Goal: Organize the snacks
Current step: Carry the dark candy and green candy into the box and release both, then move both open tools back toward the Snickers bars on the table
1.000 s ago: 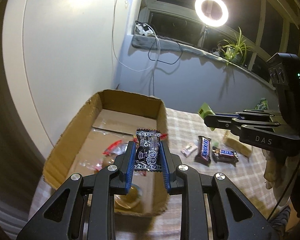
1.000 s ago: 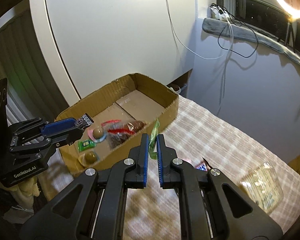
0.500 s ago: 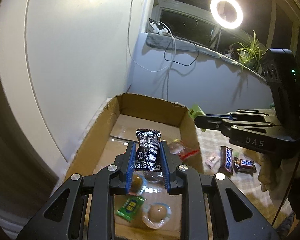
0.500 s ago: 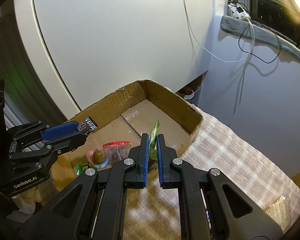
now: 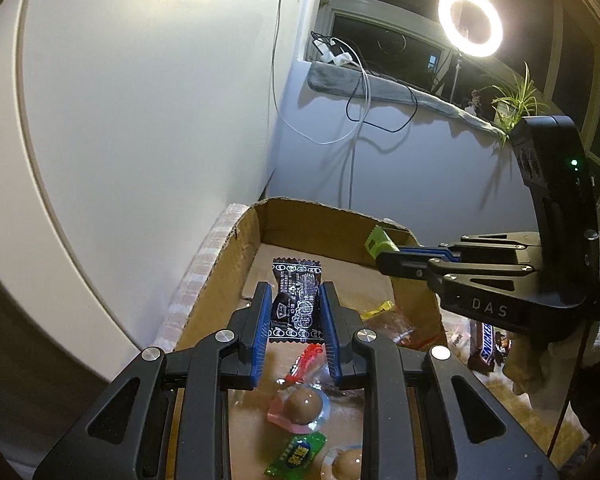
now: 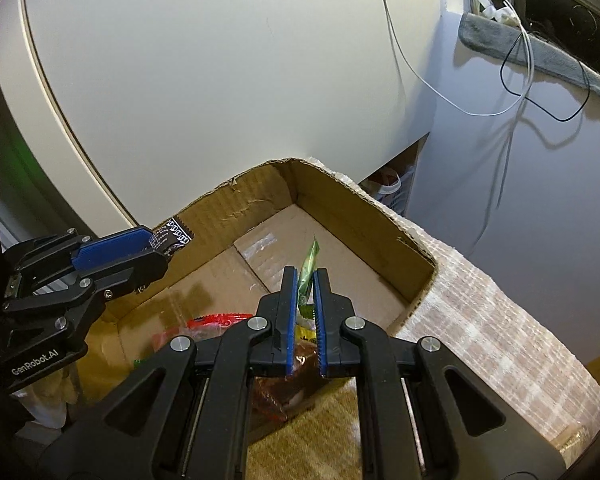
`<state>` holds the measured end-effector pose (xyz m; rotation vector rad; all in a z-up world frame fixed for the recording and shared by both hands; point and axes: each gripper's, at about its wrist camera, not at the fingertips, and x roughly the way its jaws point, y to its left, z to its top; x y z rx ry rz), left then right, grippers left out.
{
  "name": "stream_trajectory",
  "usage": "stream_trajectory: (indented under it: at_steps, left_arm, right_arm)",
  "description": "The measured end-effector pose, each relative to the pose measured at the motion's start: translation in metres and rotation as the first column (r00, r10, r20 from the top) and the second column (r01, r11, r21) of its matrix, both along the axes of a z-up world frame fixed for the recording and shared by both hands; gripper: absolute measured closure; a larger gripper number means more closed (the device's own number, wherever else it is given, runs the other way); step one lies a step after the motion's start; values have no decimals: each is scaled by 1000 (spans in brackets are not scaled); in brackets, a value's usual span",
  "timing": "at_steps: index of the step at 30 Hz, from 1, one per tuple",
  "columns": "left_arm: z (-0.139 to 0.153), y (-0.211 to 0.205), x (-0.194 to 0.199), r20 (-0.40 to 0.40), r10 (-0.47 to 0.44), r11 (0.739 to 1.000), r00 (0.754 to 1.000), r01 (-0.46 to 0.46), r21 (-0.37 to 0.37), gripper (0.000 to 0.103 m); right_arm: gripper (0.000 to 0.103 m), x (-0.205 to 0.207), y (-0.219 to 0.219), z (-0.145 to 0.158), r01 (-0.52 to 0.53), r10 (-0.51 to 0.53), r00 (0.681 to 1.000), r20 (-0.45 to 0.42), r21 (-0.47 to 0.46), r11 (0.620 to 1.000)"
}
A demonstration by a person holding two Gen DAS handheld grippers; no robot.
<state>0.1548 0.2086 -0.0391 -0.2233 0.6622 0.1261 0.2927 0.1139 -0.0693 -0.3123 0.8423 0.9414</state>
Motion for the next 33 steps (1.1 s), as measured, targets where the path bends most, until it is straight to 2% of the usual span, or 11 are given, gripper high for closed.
stream_trajectory:
  at_steps: [10,13,17,22,24,26,28,32,33]
  left_arm:
    - [0,2,2,0,11,1000,1000,-11,-1,80]
    - [1,3,2,0,12,1000,1000,-12,-1,80]
    - [1,3,1,-1,16,1000,1000,-16,5,76]
    - [2,3,-1,2,22,1000,1000,-22,10,76]
    - [3,4,-4,6,26,1000,1000,-27,12,69]
    - [5,4,-6,10,29,1000,1000,-30,11,65]
    - [6,2,-8,14,31,999,999,-31,13,65]
    - [12,-2,-15,25,32,999,999,-32,13,64]
    - [14,-4,-17,28,31,999,999,-31,14,61]
  right_arm:
    - [95,0,5,-1,-11,11,1000,4,-9,1000]
    - [92,-1,5,0,-7,7,1000,11,-15,1000]
    - [60,-2,2,2,7,-7,1000,26,-15,1000]
    - [53,-3,-2,7,24,-24,999,42,-13,1000]
    - [38,-5,-5,10,32,-31,998,57,-12,999]
    - [33,-7,-7,13,38,-37,997,67,-11,999]
    - [31,-9,-11,16,44,-43,997,68,-8,999]
    - [19,-15,-22,24,59,-58,995,80,-9,998]
    - [18,-17,-25,25,64,-63,994,87,-12,998]
